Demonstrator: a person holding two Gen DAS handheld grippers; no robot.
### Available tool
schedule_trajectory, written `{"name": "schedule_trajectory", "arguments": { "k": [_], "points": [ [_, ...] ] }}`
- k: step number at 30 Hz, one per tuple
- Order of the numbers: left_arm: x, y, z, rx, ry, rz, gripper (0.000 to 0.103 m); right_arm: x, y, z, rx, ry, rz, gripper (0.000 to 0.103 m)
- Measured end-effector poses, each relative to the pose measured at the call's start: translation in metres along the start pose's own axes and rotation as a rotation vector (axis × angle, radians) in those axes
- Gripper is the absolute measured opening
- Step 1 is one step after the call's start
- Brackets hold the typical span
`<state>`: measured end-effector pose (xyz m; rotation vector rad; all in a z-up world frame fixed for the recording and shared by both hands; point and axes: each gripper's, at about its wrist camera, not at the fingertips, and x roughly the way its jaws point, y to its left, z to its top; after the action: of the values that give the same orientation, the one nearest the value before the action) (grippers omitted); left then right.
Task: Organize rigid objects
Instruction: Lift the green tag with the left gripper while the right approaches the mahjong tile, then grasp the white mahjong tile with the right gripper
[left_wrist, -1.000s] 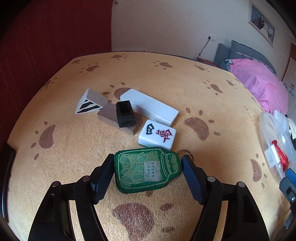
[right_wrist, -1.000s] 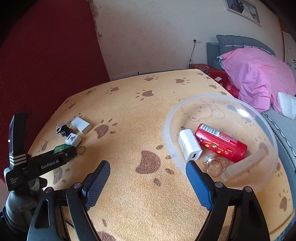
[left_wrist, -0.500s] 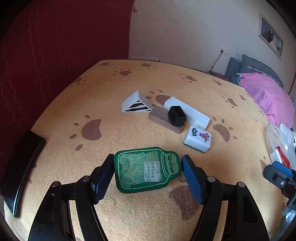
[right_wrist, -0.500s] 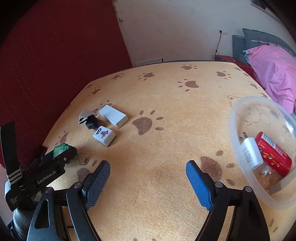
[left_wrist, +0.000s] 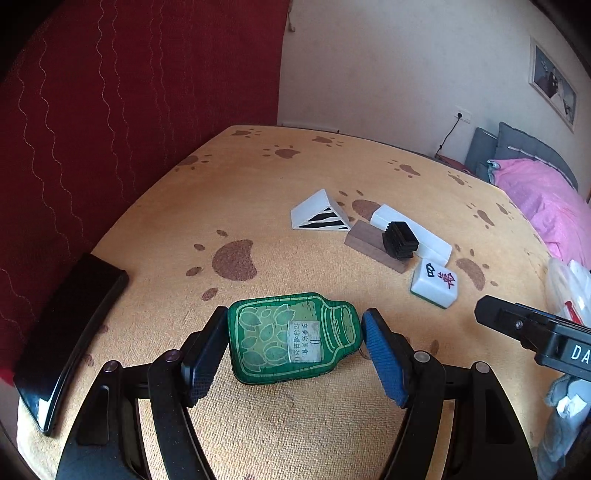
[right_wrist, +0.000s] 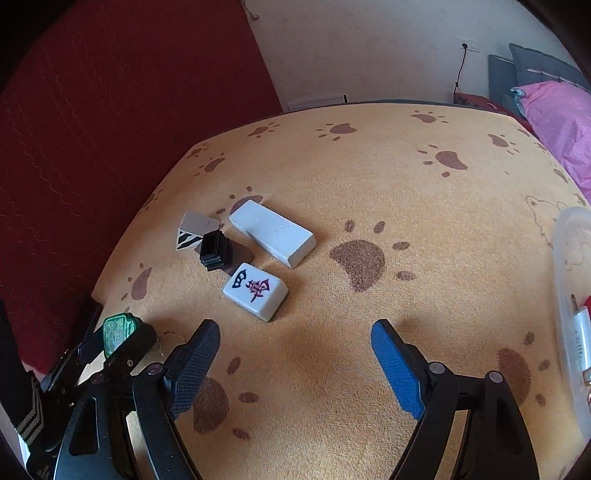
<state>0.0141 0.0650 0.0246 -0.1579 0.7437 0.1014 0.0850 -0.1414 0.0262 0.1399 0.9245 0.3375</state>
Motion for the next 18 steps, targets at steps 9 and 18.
{"name": "schedule_trajectory", "arguments": {
  "k": [9,18],
  "points": [
    [0.001,0.006,-0.002,-0.022,0.003,-0.01,0.073,0.025,0.014,0.013,-0.014,0.001,-0.029,0.087],
    [0.003,0.008,-0.003,-0.041,0.013,-0.02,0.073,0.041,0.027,0.016,-0.071,-0.001,-0.079,0.087]
  ]
}}
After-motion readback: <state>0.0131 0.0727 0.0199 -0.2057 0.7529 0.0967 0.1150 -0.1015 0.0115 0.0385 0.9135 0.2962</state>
